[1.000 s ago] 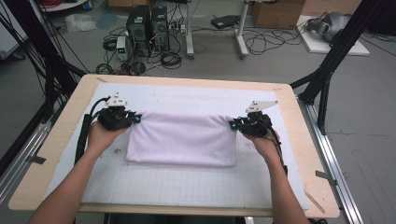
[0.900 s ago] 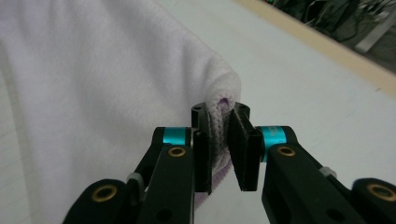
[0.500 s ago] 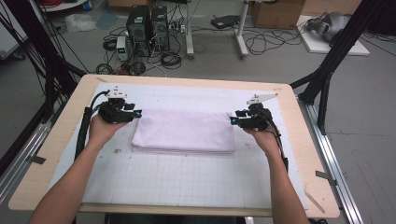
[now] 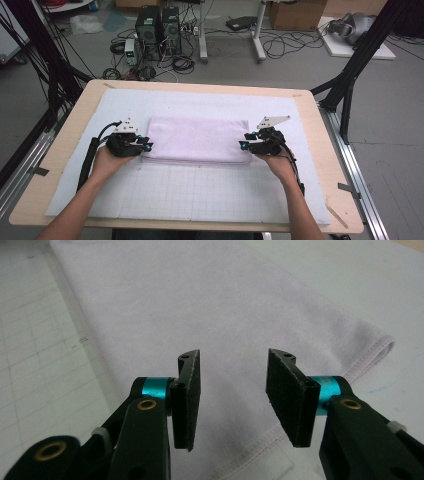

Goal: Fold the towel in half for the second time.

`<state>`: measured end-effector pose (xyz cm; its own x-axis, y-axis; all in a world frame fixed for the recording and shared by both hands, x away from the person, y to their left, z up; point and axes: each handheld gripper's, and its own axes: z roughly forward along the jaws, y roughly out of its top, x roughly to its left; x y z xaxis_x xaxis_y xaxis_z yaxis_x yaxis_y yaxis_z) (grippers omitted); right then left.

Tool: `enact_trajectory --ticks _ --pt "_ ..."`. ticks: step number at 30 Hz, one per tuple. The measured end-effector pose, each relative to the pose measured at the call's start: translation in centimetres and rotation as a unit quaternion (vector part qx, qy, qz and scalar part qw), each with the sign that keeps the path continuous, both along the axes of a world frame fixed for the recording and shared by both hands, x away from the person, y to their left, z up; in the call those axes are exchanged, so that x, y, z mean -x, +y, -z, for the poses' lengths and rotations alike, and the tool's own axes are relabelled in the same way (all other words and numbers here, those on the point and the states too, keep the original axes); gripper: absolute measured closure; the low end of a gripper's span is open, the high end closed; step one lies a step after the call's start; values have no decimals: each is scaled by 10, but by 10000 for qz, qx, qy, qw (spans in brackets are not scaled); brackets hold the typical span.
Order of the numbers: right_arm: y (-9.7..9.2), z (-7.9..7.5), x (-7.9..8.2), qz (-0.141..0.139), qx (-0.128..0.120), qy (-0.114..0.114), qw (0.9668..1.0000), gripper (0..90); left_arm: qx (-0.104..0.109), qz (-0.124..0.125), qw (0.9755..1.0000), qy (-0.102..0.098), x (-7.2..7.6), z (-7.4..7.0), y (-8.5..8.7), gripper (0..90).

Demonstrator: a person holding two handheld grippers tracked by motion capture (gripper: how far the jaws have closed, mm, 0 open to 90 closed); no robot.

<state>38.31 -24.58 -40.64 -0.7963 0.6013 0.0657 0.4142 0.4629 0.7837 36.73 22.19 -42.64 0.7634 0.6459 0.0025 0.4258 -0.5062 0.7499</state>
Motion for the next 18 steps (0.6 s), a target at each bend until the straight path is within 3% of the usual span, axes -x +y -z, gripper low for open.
enact_trajectory --ticks 2,3,6,11,13,18 --pt "-1 1 3 12 -51 -21 10000 561 -132 58 9998 111 3 8 -2 678" --pt "-1 2 5 16 -77 -61 10000 552 -71 42 10000 5 5 9 -1 675" --pt "0 0 8 -4 -88 -2 10000 512 13 10 10000 0 8 7 2 648" --pt "1 -8 16 -32 -163 -169 9997 460 309 -176 9991 -231 22 -5 8 517" --pt "1 -10 19 -21 -185 -187 9997 427 460 -217 9984 -229 27 -9 10 457" --pt "3 -12 28 9 -258 -226 9994 356 579 -291 9972 -363 41 -15 15 365"
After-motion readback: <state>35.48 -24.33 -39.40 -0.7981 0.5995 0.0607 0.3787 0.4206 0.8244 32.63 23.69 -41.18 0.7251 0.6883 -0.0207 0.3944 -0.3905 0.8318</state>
